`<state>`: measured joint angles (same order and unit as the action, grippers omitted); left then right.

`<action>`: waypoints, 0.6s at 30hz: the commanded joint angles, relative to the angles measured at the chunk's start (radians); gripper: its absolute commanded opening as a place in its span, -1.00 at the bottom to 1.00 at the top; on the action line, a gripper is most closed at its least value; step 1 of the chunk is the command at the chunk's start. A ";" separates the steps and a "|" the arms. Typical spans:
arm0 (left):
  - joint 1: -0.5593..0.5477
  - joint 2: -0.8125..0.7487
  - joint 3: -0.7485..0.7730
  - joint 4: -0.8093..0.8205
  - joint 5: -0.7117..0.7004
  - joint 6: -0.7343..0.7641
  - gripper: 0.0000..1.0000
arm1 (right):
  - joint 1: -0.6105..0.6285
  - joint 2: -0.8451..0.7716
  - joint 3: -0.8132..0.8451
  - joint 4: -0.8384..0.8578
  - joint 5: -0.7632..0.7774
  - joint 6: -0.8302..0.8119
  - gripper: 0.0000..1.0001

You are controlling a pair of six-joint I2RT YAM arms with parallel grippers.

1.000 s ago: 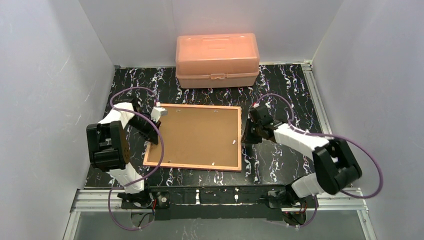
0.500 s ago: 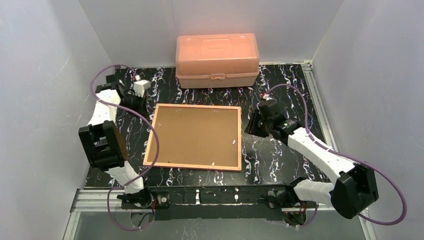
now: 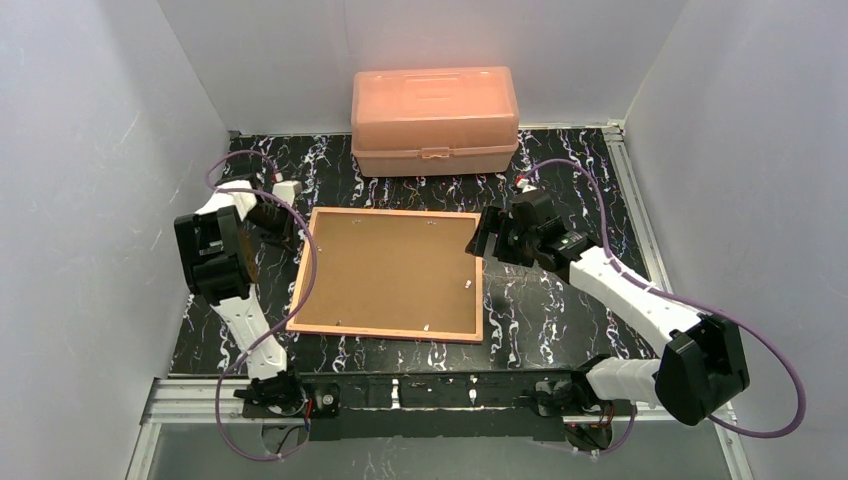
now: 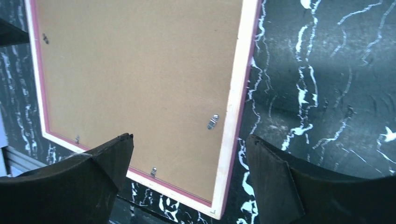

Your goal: Put the photo into the frame

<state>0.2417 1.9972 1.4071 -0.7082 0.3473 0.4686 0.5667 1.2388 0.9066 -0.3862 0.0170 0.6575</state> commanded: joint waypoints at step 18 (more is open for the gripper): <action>-0.302 -0.080 -0.069 -0.034 0.060 -0.100 -0.97 | -0.044 0.051 -0.081 0.307 -0.181 0.031 0.97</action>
<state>-0.0418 1.9549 1.3453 -0.6865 0.3435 0.4095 0.5068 1.2736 0.8185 -0.1959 -0.1322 0.6964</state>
